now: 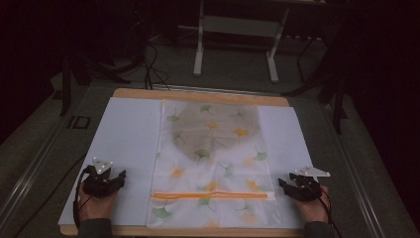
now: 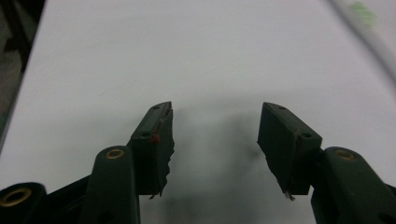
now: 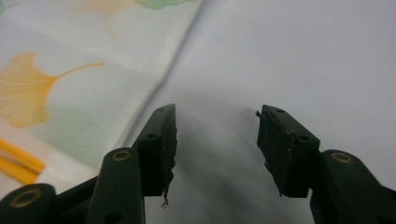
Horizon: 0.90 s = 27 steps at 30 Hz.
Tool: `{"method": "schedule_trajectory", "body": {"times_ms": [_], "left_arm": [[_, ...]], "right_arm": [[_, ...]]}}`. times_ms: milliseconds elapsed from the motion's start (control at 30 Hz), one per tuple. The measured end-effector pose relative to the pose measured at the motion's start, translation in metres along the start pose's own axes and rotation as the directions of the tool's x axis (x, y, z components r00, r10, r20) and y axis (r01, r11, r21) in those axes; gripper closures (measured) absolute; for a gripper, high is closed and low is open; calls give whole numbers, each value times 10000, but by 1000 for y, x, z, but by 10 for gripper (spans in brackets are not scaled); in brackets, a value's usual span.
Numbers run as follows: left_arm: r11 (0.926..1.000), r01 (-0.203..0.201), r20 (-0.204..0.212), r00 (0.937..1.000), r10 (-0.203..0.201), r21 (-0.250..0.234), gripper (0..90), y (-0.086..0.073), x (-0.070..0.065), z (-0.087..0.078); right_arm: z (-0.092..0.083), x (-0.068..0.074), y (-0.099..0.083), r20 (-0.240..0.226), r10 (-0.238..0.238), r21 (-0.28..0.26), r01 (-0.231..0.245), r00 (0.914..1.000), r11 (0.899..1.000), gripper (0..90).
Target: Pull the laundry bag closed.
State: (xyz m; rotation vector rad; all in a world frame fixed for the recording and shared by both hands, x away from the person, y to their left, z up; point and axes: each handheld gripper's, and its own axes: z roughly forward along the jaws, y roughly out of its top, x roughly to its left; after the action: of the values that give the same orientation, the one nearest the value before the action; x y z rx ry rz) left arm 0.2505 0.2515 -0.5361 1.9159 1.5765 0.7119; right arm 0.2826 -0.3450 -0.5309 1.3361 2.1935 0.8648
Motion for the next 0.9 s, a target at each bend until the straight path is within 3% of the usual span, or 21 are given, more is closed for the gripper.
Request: {"method": "schedule_trajectory", "body": {"times_ms": [167, 300, 533, 633, 800, 833, 867, 900], "left_arm": [[9980, -594, 201, 9980, 598, -210, 480, 0, -8, -5], [9975, -530, 484, 9973, 552, -458, 489, -3, -6, -9], [9983, -509, 630, 9966, 527, -295, 505, -6, 0, -10], [9979, -565, 681, 9960, 587, -331, 506, -7, -1, -11], [9975, -627, 826, 9944, 653, -335, 511, -8, -4, -13], [9975, -627, 826, 9944, 653, -335, 522, -8, -4, -13], [9973, -619, 846, 9943, 650, -386, 517, -8, -4, -13], [9973, -613, 945, 9934, 650, -408, 516, -8, -4, -13]], "right_arm": [[-1, 6, 2, -123, -496, 140, 498, 9987, 9987, 495], [-5, 8, 3, -139, -719, 100, 720, 9973, 9974, 492], [-9, 14, 9, -487, -1339, 160, 1348, 9898, 9907, 505], [-8, 21, 12, -394, -1926, 381, 1941, 9805, 9802, 510], [-8, 32, 20, -725, -2761, 412, 2795, 9584, 9593, 511], [-8, 32, 20, -725, -2761, 412, 2795, 9584, 9593, 511], [-8, 38, 25, -891, -3074, 425, 3120, 9474, 9491, 511], [-7, 39, 27, -986, -3172, 414, 3223, 9432, 9457, 511]]}}
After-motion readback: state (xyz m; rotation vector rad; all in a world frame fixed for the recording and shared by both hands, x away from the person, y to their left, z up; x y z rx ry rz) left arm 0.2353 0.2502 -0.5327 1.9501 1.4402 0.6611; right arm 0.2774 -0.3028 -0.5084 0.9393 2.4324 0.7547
